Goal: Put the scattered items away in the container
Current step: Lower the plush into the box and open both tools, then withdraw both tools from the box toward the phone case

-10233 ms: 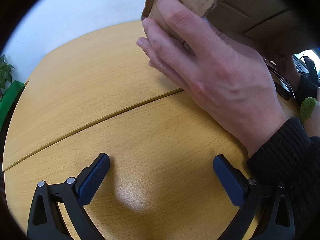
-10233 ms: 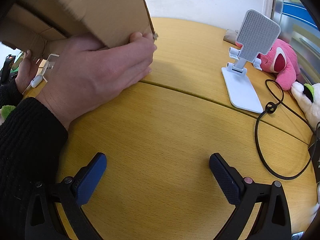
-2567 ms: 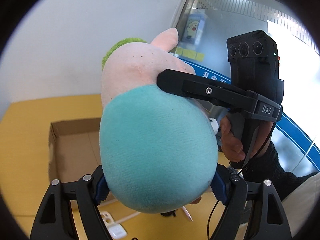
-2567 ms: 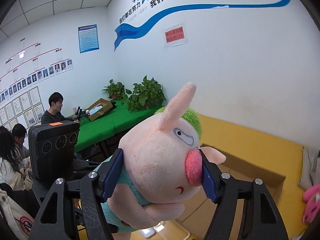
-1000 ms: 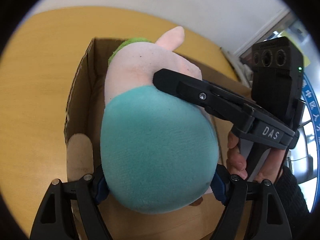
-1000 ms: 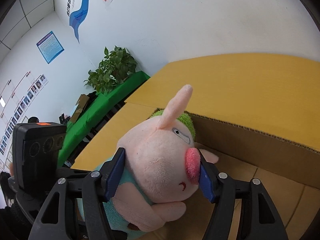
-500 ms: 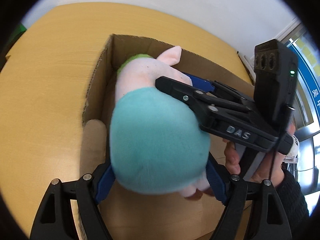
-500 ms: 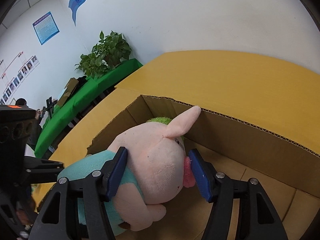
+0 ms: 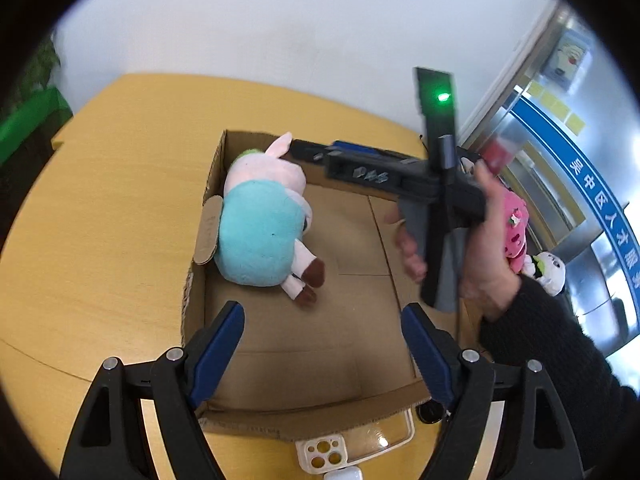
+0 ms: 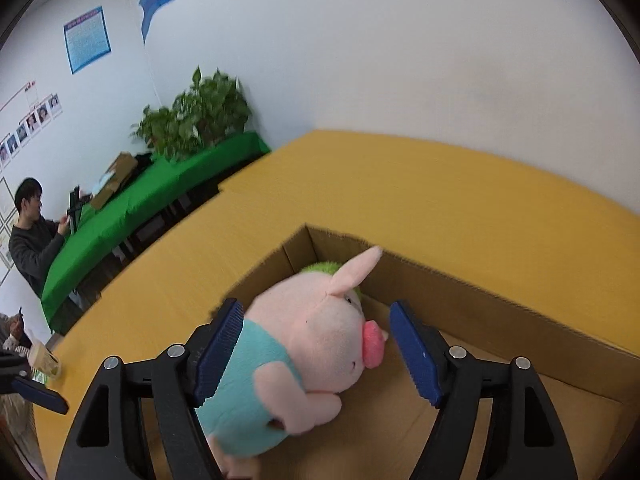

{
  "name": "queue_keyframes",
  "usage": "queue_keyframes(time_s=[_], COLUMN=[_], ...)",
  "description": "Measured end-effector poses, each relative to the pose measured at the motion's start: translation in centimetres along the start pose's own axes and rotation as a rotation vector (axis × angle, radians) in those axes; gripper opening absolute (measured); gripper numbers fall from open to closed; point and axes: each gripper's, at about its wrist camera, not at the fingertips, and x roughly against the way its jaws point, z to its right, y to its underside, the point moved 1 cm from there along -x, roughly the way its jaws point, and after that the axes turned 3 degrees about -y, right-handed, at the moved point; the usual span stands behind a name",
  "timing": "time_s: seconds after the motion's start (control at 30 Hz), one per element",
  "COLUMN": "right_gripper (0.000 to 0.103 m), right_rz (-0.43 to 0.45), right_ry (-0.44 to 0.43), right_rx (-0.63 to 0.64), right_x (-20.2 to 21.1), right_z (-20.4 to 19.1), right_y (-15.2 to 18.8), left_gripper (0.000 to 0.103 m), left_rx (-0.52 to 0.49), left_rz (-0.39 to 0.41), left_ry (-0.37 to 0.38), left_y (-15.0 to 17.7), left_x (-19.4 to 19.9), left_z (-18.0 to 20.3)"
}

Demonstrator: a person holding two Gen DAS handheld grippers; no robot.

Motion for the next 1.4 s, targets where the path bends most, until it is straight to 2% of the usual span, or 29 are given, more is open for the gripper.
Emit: queue_keyframes(time_s=[0.13,0.27,0.4,0.53,0.7,0.87,1.07,1.4], right_gripper=[0.092,0.101,0.102,0.102,0.102,0.102,0.102,0.102], right_rz=[0.072,0.122,0.164,0.167,0.117,0.066,0.05,0.026], right_ry=[0.028,0.127,0.232,0.363,0.451,0.477,0.486,0.491], right_rx=[-0.063,-0.08,-0.118,-0.144,-0.161,-0.18,-0.185,-0.196], right_x=[8.5,16.1,21.8,25.2,26.5,26.7,27.0,26.7], right_z=[-1.0,-2.6,-4.0,-4.9,-5.7,-5.6,-5.6,-5.1], right_y=[0.5,3.3,7.0,10.6,14.2,16.8,17.9,19.0], left_gripper=[0.081,0.081,0.081,0.081,0.081,0.081,0.081,0.081], left_rx=[-0.047,-0.104,-0.089,-0.074,-0.07,-0.063,-0.089,-0.108], left_rz=[0.055,0.103,0.134,0.14,0.139,0.142,0.155,0.119], left_ry=[-0.006,-0.023,-0.014,0.014,0.024,0.03,-0.022,-0.019], left_y=[1.5,4.4,6.0,7.1,7.9,8.3,8.7,9.5], left_x=[1.8,2.8,3.6,3.4,3.3,3.0,2.6,1.5], left_z=[2.2,4.2,4.8,5.5,6.3,7.3,8.4,8.7])
